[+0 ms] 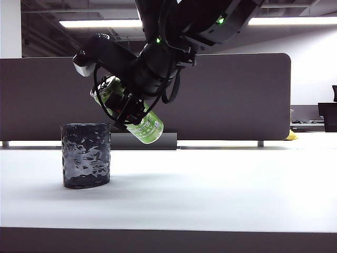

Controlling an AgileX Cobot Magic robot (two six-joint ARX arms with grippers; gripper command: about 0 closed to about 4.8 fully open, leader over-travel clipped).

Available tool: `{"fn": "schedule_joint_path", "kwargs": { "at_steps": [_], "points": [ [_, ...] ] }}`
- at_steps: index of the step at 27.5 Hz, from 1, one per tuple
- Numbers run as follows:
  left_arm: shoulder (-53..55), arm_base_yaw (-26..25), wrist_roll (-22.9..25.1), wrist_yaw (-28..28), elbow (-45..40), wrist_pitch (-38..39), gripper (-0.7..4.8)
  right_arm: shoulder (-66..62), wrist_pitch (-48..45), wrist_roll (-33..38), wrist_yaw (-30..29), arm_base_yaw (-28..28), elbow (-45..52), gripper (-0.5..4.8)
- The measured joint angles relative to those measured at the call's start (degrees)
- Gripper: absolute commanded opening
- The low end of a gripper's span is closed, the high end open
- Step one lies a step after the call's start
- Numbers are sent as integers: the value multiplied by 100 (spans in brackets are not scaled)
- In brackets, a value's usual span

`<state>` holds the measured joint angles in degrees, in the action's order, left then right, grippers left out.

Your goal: Pick up the metal can, pour some water into the cup, then place the can back on the table.

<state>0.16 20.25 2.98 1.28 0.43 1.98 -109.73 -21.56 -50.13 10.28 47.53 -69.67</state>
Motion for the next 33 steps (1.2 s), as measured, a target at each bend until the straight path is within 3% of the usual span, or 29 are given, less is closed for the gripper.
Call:
{"fn": "schedule_joint_path", "kwargs": {
  "at_steps": [33],
  "points": [
    [4, 0, 0, 0, 0, 0, -5, 0, -304, -1578, -474, 0, -2, 233]
  ]
}}
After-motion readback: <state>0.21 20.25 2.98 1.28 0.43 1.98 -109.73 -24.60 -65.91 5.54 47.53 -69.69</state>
